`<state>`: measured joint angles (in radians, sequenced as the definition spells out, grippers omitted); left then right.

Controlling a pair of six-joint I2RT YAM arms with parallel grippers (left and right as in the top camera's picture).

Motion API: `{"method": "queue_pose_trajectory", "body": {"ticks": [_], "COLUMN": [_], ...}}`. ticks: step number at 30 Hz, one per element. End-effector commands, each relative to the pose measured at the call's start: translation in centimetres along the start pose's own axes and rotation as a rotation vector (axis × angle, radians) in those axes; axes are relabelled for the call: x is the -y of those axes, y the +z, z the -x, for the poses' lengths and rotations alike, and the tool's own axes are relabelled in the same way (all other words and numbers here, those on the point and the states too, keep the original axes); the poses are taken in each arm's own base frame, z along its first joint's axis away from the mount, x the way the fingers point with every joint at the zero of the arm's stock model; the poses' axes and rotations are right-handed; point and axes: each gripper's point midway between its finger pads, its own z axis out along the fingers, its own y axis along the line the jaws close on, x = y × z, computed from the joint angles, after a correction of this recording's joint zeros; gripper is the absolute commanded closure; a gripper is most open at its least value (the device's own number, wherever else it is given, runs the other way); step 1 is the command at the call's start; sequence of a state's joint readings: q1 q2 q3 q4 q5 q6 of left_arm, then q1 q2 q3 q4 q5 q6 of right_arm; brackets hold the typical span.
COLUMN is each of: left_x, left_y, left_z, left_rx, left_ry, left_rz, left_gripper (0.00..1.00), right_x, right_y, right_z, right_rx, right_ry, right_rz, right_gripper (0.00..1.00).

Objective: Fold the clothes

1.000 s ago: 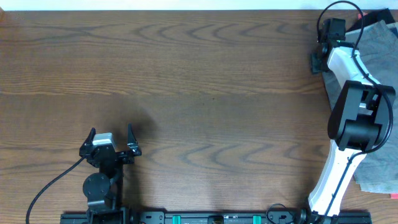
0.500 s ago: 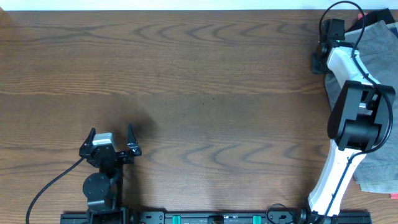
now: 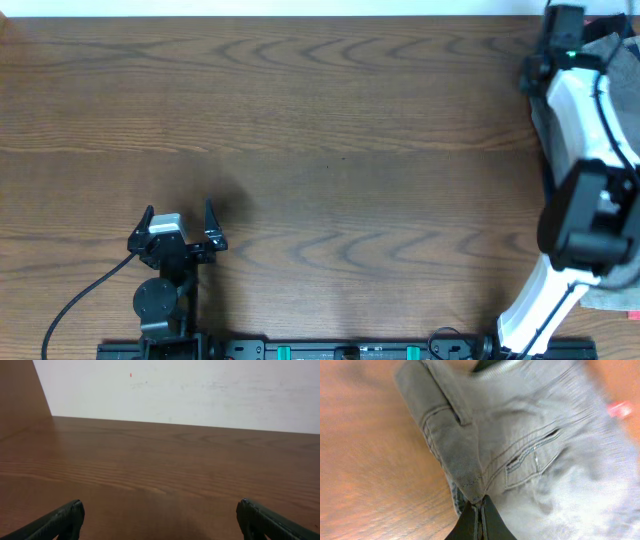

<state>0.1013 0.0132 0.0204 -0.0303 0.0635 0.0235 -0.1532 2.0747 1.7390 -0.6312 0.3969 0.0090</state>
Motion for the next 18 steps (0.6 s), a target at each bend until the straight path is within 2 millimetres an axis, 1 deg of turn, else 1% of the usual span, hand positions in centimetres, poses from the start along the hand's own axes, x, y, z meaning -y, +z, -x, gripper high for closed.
{"method": "queue_pose_trajectory", "body": {"ticks": [1, 4, 6, 9, 13, 16, 18], "left_x": [-0.1, -0.1, -0.1, -0.1, -0.1, -0.1, -0.1], "left_y": [0.1, 0.1, 0.1, 0.1, 0.1, 0.1, 0.1], "left_z": [-1.6, -1.6, -1.6, -1.6, -1.6, -1.6, -1.6], "left_rx": [-0.048, -0.048, -0.048, -0.048, -0.048, -0.048, -0.048], "left_ry": [0.003, 0.003, 0.003, 0.003, 0.003, 0.003, 0.003], "left_rz": [-0.001, -0.001, -0.001, -0.001, -0.001, -0.001, -0.001], "left_gripper": [0.03, 0.02, 0.02, 0.02, 0.02, 0.03, 0.02], "right_x": [0.7, 0.5, 0.1, -0.2, -0.6, -0.7, -0.7], "right_y": [-4.8, -6.2, -6.6, -6.6, -5.8, -4.6, -3.2], "right_z": [3.3, 3.8, 3.7, 3.3, 2.7, 1.9, 1.3], "right_rx": [0.113, 0.136, 0.133, 0.115, 0.091, 0.063, 0.038], "right_ry": [0.07, 0.073, 0.068, 0.06, 0.051, 0.044, 0.039], "right_rz": [0.072, 0.104, 0.126, 0.143, 0.146, 0.129, 0.111], "right_gripper": [0.99, 0.99, 0.99, 0.99, 0.99, 0.99, 0.97]}}
